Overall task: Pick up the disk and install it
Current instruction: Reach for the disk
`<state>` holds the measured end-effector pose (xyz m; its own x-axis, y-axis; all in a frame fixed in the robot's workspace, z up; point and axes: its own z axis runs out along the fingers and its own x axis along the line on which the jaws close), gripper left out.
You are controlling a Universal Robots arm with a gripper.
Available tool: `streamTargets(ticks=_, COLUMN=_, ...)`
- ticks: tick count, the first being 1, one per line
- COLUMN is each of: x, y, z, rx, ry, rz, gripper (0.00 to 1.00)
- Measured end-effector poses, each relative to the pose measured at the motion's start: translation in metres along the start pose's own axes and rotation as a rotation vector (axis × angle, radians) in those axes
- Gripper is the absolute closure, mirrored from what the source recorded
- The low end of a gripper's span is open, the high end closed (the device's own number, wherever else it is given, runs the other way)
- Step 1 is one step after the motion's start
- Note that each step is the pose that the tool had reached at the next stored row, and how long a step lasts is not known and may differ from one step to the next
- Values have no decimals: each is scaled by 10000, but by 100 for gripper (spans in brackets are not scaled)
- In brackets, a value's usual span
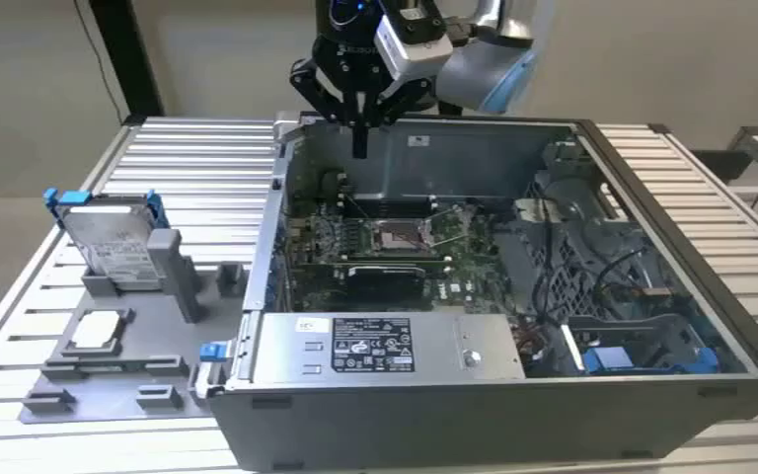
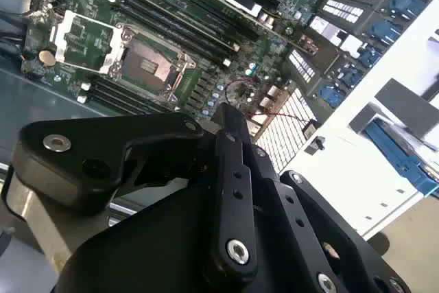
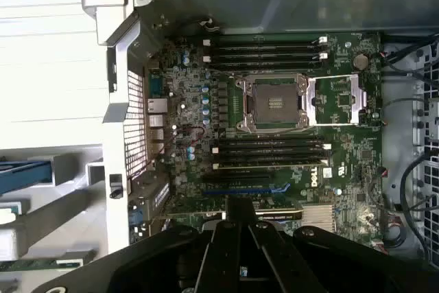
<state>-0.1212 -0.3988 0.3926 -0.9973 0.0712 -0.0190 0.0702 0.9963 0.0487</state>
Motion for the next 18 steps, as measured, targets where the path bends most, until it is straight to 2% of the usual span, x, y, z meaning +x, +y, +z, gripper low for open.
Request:
streamTargets(ticks=12, x=4, y=0, z=0, rx=0, ry=0, rz=0, gripper=100)
streamTargets(ticks=18, x=84, y=-5, z=-2, rx=0, ry=0, rz=0, gripper=100)
